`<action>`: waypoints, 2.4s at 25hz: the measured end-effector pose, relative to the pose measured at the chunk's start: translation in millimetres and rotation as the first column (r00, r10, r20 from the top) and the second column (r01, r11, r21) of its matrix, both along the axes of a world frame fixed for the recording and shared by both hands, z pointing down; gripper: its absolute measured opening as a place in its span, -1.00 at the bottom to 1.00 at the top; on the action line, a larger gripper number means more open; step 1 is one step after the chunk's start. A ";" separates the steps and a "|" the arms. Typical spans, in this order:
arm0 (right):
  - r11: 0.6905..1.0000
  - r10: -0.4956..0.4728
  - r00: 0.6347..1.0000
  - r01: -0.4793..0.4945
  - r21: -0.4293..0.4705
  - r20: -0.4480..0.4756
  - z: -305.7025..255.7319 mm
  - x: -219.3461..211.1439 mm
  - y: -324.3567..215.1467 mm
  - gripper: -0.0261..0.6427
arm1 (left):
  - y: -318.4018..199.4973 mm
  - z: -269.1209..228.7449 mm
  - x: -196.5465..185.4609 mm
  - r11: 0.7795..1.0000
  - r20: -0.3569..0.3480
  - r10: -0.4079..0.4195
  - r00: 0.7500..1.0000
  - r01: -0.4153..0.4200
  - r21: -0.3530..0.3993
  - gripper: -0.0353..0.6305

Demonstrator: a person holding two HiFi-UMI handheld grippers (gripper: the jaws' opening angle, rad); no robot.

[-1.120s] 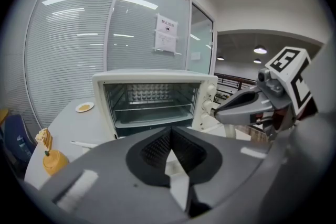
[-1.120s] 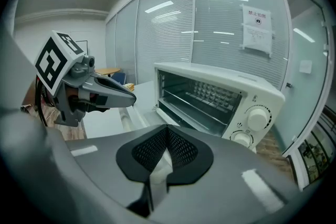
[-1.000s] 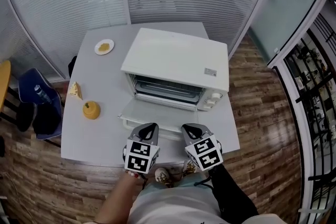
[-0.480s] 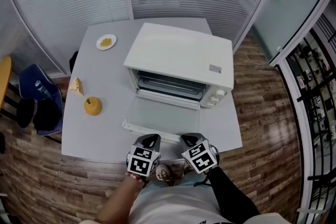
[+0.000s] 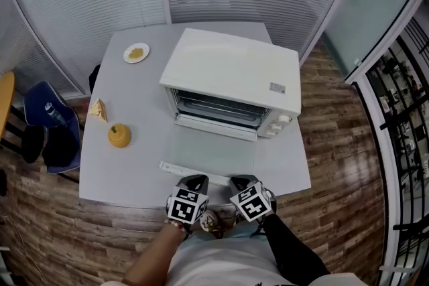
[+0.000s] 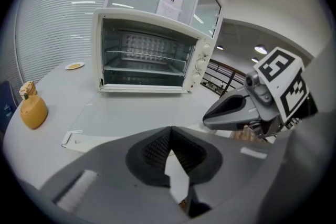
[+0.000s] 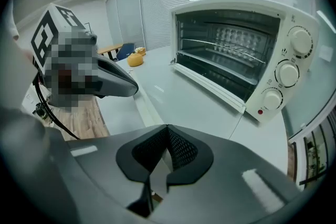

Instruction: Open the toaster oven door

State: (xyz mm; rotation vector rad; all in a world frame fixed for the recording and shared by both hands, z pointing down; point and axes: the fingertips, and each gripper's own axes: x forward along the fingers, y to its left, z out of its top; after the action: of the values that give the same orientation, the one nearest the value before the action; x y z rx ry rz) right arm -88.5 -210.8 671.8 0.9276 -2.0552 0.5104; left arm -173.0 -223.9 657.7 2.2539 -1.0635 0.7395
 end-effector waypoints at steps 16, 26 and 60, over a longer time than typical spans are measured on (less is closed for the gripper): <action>0.999 0.042 0.999 -0.042 0.013 0.024 6.4 0.9 -3.4 -0.91 | 0.5 16.1 -0.4 0.999 -0.017 -0.022 1.000 0.021 -0.050 -0.77; 0.940 0.082 0.988 -0.121 0.318 0.132 -85.3 11.9 -49.7 -0.91 | -29.4 -35.9 -16.6 0.989 -0.008 -0.078 0.997 0.079 0.122 -0.78; 0.635 -0.103 0.935 -0.202 0.746 0.340 -325.0 116.6 -0.3 -0.91 | 29.0 -306.2 33.8 0.671 -0.097 -0.323 0.941 0.300 0.678 -0.78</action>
State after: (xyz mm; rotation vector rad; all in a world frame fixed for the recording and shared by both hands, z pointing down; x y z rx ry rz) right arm 28.0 -211.2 346.8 1.4742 -2.6459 -0.2780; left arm -139.2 -194.9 351.6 2.5197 -1.9366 0.2313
